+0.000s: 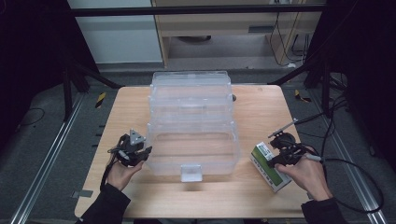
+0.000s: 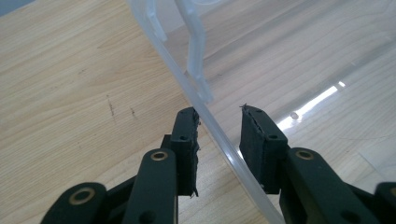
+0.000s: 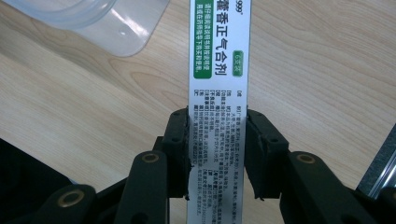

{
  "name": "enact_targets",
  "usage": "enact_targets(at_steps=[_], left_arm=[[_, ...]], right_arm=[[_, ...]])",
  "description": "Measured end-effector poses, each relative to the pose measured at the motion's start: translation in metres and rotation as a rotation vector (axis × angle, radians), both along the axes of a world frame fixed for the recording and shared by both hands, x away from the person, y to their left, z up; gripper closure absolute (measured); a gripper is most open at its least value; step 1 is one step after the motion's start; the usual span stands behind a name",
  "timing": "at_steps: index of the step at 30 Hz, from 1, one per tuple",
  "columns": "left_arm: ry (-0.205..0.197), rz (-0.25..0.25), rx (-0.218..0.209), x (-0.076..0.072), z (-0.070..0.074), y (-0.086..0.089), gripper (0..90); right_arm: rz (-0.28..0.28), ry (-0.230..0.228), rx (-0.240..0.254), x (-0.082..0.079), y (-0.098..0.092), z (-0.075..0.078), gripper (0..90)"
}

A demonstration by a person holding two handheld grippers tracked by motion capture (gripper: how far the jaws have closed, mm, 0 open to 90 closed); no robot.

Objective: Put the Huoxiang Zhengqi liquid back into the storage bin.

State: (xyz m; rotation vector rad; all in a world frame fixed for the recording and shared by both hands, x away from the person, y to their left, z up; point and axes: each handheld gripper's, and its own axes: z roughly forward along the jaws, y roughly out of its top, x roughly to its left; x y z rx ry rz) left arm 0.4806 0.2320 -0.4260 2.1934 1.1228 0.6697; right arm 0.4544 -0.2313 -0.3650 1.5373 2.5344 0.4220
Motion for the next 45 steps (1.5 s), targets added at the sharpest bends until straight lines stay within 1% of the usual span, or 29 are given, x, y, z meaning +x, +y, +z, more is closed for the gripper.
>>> enact_targets(at_steps=[4, 5, 6, 7, 8, 9, 10, 11, 14, 17, 18, 20, 21, 24, 27, 29, 31, 32, 33, 34, 35, 37, 39, 41, 44, 45], left_arm=[[0.000, -0.001, 0.000, 0.000, 0.000, 0.000, 65.9], [0.000, 0.000, 0.000, 0.000, 0.000, 0.000, 65.9], [-0.001, -0.001, 0.001, 0.000, 0.000, 0.000, 65.9], [0.000, -0.002, 0.002, 0.000, 0.000, 0.000, 65.9], [0.000, -0.002, 0.002, 0.000, 0.000, 0.000, 65.9], [-0.001, -0.003, 0.000, 0.000, 0.000, 0.000, 65.8], [-0.001, -0.003, 0.000, 0.000, 0.000, 0.000, 65.8], [0.001, -0.004, 0.003, 0.000, 0.000, 0.000, 65.8], [0.002, -0.004, 0.003, 0.001, 0.000, 0.000, 65.8], [0.003, -0.006, 0.004, 0.001, 0.000, 0.000, 65.6], [0.003, -0.006, 0.004, 0.001, 0.000, 0.000, 65.6], [0.003, -0.007, 0.005, 0.001, 0.000, 0.000, 65.4], [0.001, -0.008, 0.009, 0.001, 0.000, 0.000, 65.1], [-0.009, -0.007, 0.019, 0.000, 0.001, 0.000, 62.4], [-0.016, -0.005, 0.009, -0.001, 0.005, 0.001, 59.5], [-0.015, -0.007, 0.009, -0.002, 0.006, 0.001, 58.4], [-0.017, -0.008, -0.002, -0.003, 0.008, 0.001, 55.8], [-0.018, -0.010, -0.004, -0.004, 0.009, 0.001, 55.8], [-0.029, -0.013, -0.002, -0.006, 0.012, 0.001, 54.1], [-0.029, -0.013, -0.002, -0.006, 0.012, 0.001, 53.3], [-0.038, -0.007, -0.010, -0.007, 0.016, 0.002, 52.7], [-0.046, -0.003, -0.013, -0.008, 0.017, 0.004, 52.1], [-0.052, 0.001, -0.033, -0.009, 0.021, 0.007, 51.4], [-0.054, 0.004, -0.031, -0.010, 0.024, 0.009, 50.6], [-0.061, 0.012, -0.039, -0.010, 0.026, 0.012, 50.2], [-0.065, 0.019, -0.040, -0.010, 0.028, 0.015, 49.9]], right_arm=[[-0.003, -0.008, 0.004, 0.000, -0.001, 0.005, 64.1], [-0.004, -0.022, 0.008, 0.000, -0.003, 0.009, 64.0], [-0.004, -0.022, 0.008, 0.000, -0.003, 0.009, 64.0], [-0.004, -0.032, 0.010, 0.000, -0.003, 0.013, 64.1], [-0.012, -0.031, 0.011, 0.000, -0.003, 0.016, 64.1], [-0.006, -0.040, 0.010, 0.000, -0.003, 0.018, 64.1], [-0.006, -0.040, 0.010, 0.000, -0.003, 0.018, 64.1], [-0.005, -0.039, 0.013, 0.000, -0.003, 0.021, 64.1], [0.006, -0.048, 0.013, 0.002, -0.003, 0.024, 64.1], [0.002, -0.047, 0.014, 0.003, -0.002, 0.027, 64.1], [0.009, -0.055, 0.014, 0.004, -0.002, 0.028, 64.1], [0.003, -0.050, 0.013, 0.004, -0.001, 0.029, 64.1], [0.011, -0.058, 0.011, 0.005, -0.001, 0.030, 64.1], [0.009, -0.064, 0.013, 0.006, 0.000, 0.033, 64.1], [0.007, -0.073, 0.017, 0.008, 0.002, 0.040, 64.1], [0.014, -0.076, 0.018, 0.009, 0.003, 0.041, 64.1], [0.022, -0.095, 0.026, 0.011, 0.004, 0.046, 64.1], [0.022, -0.095, 0.026, 0.011, 0.004, 0.046, 64.1], [0.017, -0.102, 0.028, 0.012, 0.004, 0.049, 64.1], [0.017, -0.102, 0.028, 0.012, 0.004, 0.049, 64.1], [0.019, -0.109, 0.027, 0.013, 0.005, 0.052, 64.1], [0.019, -0.112, 0.029, 0.013, 0.005, 0.054, 64.1], [0.018, -0.123, 0.031, 0.014, 0.006, 0.059, 64.1], [0.027, -0.129, 0.032, 0.014, 0.006, 0.061, 64.1], [0.022, -0.133, 0.034, 0.014, 0.008, 0.064, 64.1], [0.033, -0.138, 0.031, 0.014, 0.009, 0.066, 64.1]])
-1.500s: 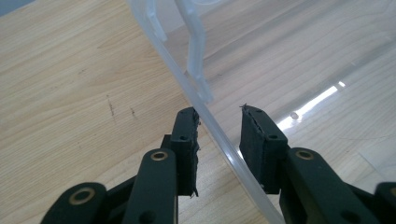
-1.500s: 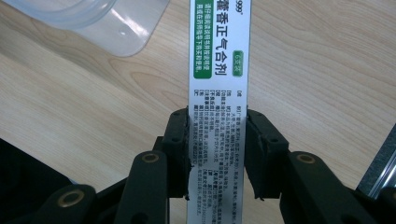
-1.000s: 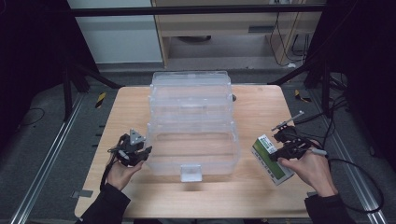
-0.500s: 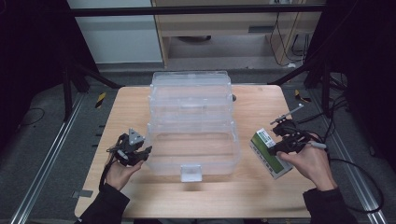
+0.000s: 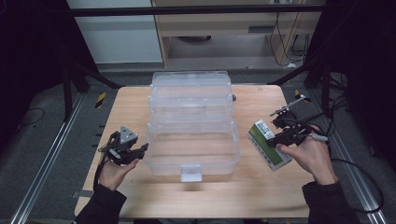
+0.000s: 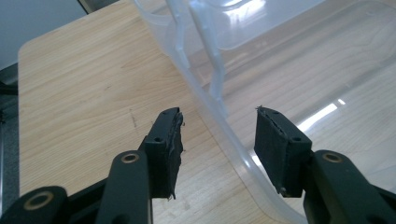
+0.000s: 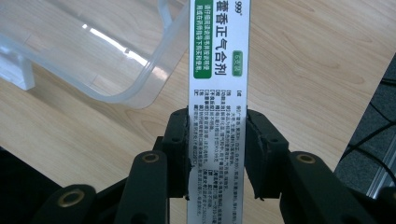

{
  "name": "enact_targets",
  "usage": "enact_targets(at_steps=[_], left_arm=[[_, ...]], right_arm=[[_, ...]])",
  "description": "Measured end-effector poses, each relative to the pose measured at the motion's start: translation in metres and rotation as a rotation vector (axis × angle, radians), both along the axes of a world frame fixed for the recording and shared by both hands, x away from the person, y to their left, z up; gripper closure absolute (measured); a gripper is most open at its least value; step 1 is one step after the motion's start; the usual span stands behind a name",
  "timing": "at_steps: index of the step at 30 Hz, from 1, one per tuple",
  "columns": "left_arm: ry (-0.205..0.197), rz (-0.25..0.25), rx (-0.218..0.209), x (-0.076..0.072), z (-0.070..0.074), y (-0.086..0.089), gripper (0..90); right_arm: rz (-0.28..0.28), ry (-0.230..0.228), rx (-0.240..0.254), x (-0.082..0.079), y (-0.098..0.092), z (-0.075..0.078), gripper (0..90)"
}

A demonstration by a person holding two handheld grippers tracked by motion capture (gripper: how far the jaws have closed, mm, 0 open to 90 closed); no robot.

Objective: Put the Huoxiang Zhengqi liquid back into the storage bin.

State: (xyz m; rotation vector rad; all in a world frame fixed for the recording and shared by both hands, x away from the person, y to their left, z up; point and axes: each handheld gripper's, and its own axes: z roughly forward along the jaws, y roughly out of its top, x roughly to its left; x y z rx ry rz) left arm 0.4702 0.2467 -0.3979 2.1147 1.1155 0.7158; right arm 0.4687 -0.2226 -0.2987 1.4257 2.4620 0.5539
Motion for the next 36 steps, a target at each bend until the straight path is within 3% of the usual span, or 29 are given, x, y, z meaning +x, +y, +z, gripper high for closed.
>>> enact_targets(at_steps=[8, 17, 29, 36], left_arm=[[-0.022, 0.045, -0.017, 0.000, 0.006, 0.014, 49.4], [-0.010, 0.125, -0.029, 0.006, 0.003, 0.038, 48.7], [0.003, 0.142, -0.028, 0.009, -0.001, 0.043, 48.5], [0.013, 0.143, -0.025, 0.011, -0.004, 0.043, 48.5]], right_arm=[[0.028, -0.017, -0.012, -0.001, 0.007, 0.010, 64.1], [0.084, -0.036, -0.020, -0.002, 0.023, 0.024, 64.1], [0.169, -0.050, -0.023, -0.001, 0.041, 0.034, 64.2], [0.248, -0.054, -0.025, 0.003, 0.052, 0.035, 64.2]])
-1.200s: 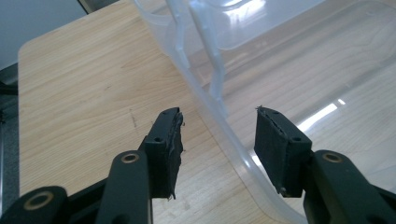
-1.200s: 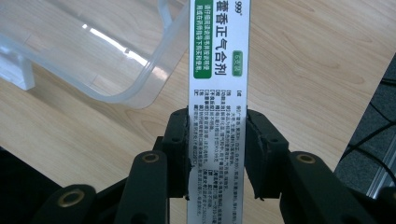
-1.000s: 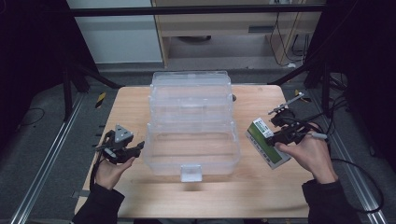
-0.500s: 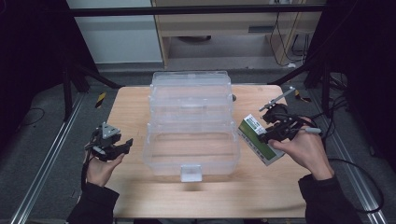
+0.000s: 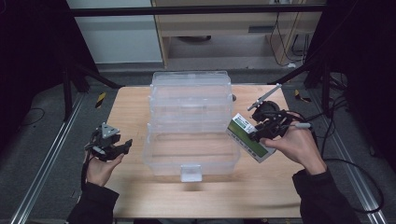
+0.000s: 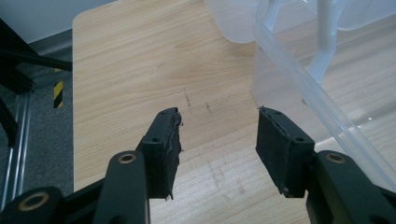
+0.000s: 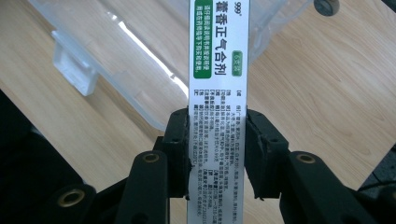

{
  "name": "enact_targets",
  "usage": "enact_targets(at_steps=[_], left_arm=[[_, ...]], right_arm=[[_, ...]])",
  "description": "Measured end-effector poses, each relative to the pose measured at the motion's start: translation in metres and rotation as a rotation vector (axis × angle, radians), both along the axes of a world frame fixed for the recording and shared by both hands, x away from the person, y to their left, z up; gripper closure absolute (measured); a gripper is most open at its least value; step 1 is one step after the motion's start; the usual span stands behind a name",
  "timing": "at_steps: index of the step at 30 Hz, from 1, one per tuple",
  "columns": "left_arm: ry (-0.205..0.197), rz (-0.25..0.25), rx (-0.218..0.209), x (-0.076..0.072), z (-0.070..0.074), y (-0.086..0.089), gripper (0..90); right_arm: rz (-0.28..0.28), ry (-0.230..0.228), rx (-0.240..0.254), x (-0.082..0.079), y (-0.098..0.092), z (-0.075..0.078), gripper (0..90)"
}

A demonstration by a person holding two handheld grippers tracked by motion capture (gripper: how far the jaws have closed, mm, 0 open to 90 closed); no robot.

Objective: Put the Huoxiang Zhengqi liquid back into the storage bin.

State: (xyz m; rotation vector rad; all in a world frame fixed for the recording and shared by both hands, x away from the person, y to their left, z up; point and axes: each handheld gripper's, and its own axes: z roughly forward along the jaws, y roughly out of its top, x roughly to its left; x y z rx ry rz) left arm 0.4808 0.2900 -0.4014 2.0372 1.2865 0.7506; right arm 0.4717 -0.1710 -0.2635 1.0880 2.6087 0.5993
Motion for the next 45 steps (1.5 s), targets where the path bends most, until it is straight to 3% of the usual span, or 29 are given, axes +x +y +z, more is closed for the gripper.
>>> enact_targets(at_steps=[22, 29, 45], left_arm=[[0.011, 0.006, -0.006, 0.002, -0.003, 0.004, 48.4], [0.014, 0.006, -0.007, 0.003, -0.004, 0.004, 48.4], [0.019, 0.016, -0.008, 0.004, -0.006, 0.009, 48.4]], right_arm=[[0.177, 0.010, 0.011, 0.018, 0.033, 0.004, 64.2], [0.204, 0.003, 0.009, 0.024, 0.041, 0.005, 64.2], [0.344, -0.010, 0.021, 0.041, 0.062, -0.005, 64.3]])
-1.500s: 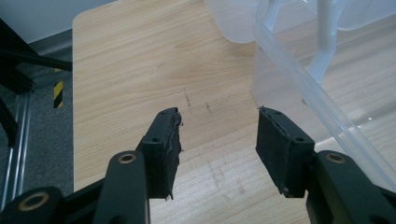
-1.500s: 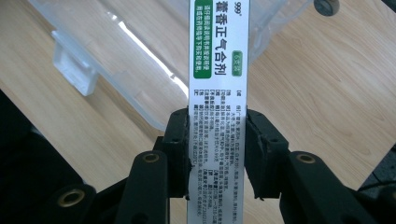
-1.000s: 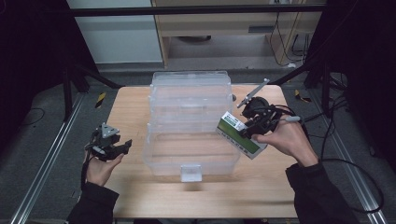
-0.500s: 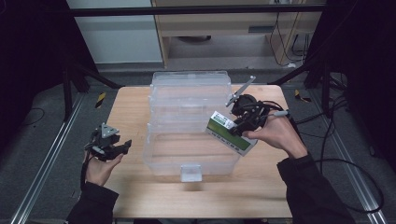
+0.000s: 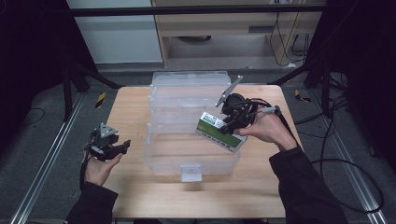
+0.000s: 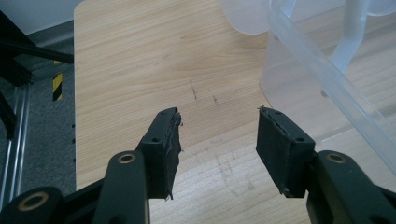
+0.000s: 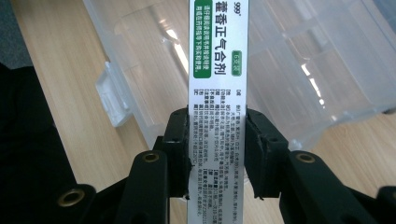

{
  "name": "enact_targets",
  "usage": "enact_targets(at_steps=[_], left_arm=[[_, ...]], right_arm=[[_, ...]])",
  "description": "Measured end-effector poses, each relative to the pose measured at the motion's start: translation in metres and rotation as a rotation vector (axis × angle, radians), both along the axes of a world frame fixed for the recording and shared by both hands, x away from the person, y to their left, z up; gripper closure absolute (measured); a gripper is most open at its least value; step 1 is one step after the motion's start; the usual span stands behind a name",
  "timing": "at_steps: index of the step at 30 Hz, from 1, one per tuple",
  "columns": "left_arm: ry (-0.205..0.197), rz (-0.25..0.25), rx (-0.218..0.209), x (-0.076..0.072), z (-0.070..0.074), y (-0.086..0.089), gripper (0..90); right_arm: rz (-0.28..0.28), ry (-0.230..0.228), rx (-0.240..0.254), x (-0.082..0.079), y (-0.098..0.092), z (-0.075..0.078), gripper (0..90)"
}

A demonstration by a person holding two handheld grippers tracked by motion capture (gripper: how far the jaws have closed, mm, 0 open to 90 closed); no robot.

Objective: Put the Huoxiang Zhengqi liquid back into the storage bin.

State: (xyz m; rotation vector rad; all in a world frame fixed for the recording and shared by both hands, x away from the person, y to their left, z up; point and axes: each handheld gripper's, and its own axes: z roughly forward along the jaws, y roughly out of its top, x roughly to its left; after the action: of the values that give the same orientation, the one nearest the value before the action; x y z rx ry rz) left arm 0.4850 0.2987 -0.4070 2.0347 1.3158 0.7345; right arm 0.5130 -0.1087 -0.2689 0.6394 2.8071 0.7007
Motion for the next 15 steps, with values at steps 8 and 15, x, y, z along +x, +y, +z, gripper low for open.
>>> enact_targets(at_steps=[8, 15], left_arm=[[0.003, 0.003, 0.000, 0.001, -0.001, 0.002, 48.4], [0.007, 0.006, 0.001, 0.001, -0.002, 0.003, 48.4]], right_arm=[[0.096, 0.004, -0.058, 0.007, 0.014, -0.009, 64.2], [0.131, 0.030, -0.077, 0.013, 0.018, -0.015, 64.2]])
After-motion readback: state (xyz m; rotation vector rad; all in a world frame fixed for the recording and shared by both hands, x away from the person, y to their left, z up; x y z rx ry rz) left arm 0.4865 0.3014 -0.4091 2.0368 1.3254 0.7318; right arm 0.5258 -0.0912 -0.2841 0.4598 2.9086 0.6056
